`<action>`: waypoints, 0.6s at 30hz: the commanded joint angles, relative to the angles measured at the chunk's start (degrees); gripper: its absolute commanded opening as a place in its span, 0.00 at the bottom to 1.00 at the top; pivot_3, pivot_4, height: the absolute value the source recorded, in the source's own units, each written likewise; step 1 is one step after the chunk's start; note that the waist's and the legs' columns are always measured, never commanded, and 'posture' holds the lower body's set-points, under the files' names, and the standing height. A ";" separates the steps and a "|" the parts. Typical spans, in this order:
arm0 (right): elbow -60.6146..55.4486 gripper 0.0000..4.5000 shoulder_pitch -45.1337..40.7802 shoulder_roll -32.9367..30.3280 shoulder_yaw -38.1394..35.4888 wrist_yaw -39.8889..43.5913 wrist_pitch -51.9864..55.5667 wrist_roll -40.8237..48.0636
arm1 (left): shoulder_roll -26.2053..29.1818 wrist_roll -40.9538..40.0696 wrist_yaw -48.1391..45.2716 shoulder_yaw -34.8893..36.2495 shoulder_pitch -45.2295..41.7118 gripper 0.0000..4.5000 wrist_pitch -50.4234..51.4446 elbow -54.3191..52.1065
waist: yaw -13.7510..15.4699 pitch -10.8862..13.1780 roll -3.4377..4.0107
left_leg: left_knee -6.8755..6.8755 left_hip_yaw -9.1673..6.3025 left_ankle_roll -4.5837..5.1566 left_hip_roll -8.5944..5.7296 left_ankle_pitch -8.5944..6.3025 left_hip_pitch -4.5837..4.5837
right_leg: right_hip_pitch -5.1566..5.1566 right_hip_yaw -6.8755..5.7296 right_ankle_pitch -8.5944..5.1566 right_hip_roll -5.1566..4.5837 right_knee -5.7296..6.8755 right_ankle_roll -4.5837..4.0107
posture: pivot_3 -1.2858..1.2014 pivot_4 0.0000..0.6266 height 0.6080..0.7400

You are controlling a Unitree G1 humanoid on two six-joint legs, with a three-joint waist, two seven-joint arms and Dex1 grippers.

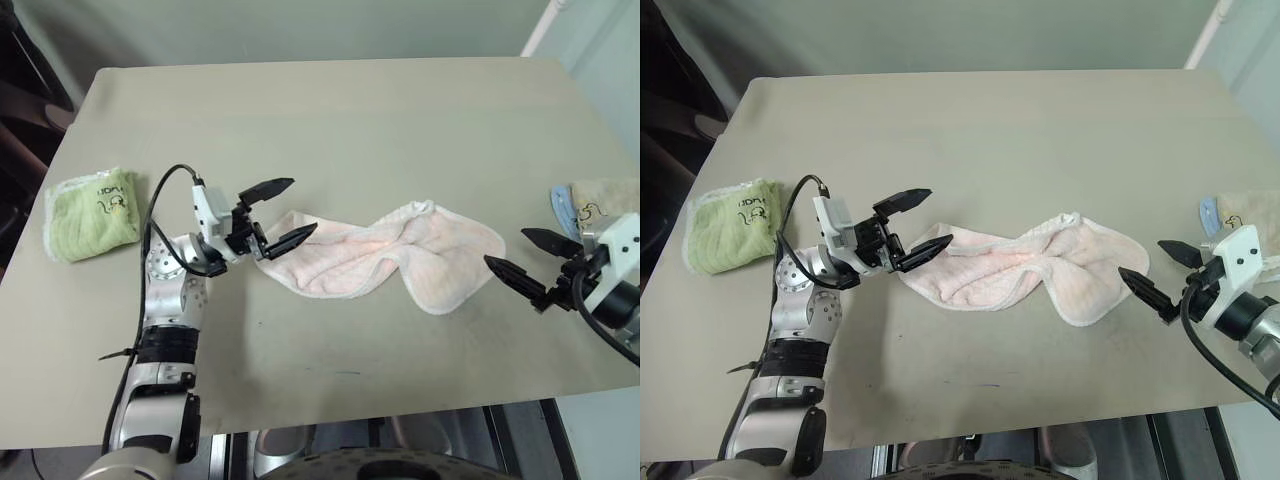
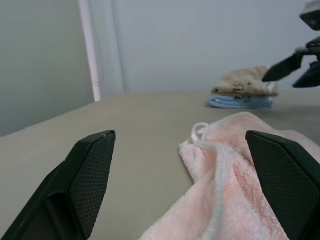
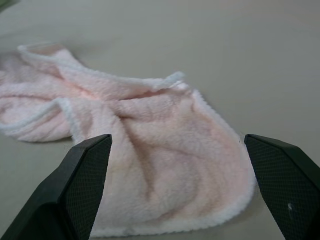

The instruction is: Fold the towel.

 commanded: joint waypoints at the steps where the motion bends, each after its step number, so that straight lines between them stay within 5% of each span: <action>1: 0.20 1.00 -1.72 0.84 0.11 -2.46 0.66 0.03 | 1.77 1.33 -3.56 -0.41 -1.54 1.00 -1.89 3.19 | 0.00 0.00 0.00 | 0.00 0.00 0.00 0.00 0.00 0.00 | 0.00 0.00 -0.01 0.00 0.00 0.00 | 0.52 0.24 1.00; 11: 12.70 1.00 -10.93 4.49 7.35 -5.73 -1.42 -5.72 | 3.63 5.04 -11.78 -1.51 -7.67 1.00 -7.91 17.51 | 0.11 0.00 0.00 | 0.01 -0.03 0.06 0.00 0.02 -0.06 | -0.06 -0.01 0.10 -0.03 0.00 0.02 | 0.52 0.24 1.00; 18: 23.32 1.00 -13.85 3.48 9.09 -2.37 -5.00 -9.38 | 2.03 4.79 -11.08 -1.32 -6.37 1.00 -9.05 16.78 | 0.09 0.00 0.00 | 0.01 -0.02 0.09 0.00 0.01 -0.19 | -0.19 -0.04 0.34 -0.07 -0.04 0.46 | 0.52 0.24 1.00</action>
